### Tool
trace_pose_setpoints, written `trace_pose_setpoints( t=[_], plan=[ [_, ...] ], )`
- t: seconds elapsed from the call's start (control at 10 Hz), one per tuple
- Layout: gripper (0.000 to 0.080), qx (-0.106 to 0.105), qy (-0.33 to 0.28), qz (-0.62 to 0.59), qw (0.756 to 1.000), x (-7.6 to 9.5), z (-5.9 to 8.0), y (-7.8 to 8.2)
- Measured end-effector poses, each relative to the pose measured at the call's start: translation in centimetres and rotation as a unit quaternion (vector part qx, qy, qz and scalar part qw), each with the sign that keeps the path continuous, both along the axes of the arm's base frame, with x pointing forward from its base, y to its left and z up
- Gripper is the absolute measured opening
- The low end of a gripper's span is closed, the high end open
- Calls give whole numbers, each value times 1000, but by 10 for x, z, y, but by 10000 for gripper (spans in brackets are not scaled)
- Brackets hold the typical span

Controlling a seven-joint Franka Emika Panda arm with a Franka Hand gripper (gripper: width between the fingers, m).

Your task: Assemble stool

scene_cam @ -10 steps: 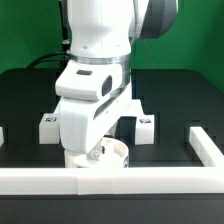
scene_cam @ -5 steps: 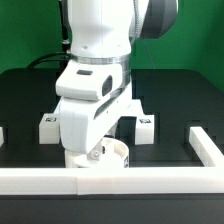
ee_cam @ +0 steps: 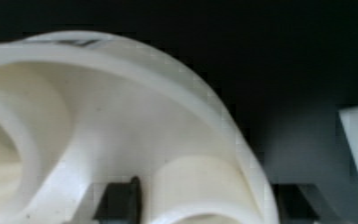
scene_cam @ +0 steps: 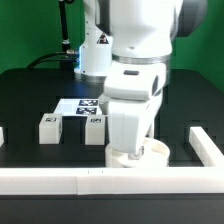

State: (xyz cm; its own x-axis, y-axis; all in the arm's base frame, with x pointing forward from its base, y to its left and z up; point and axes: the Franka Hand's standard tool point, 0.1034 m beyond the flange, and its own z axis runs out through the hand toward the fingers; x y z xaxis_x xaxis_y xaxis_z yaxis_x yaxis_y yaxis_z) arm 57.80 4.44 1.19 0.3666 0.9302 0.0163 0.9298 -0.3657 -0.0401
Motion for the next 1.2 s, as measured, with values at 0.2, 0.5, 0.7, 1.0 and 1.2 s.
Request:
trace_pose_setpoints(
  t=[0.2,0.5,0.7,1.0,1.2],
  plan=[
    [315,2,-1,-12,1000,2,0,25],
    [315,4,-5,-19,1000,7,0,46],
    [315,5,-5,-23,1000,7,0,55],
    [315,4,-5,-28,1000,7,0,54],
    [495,4,-5,-28,1000,7,0,54]
  ],
)
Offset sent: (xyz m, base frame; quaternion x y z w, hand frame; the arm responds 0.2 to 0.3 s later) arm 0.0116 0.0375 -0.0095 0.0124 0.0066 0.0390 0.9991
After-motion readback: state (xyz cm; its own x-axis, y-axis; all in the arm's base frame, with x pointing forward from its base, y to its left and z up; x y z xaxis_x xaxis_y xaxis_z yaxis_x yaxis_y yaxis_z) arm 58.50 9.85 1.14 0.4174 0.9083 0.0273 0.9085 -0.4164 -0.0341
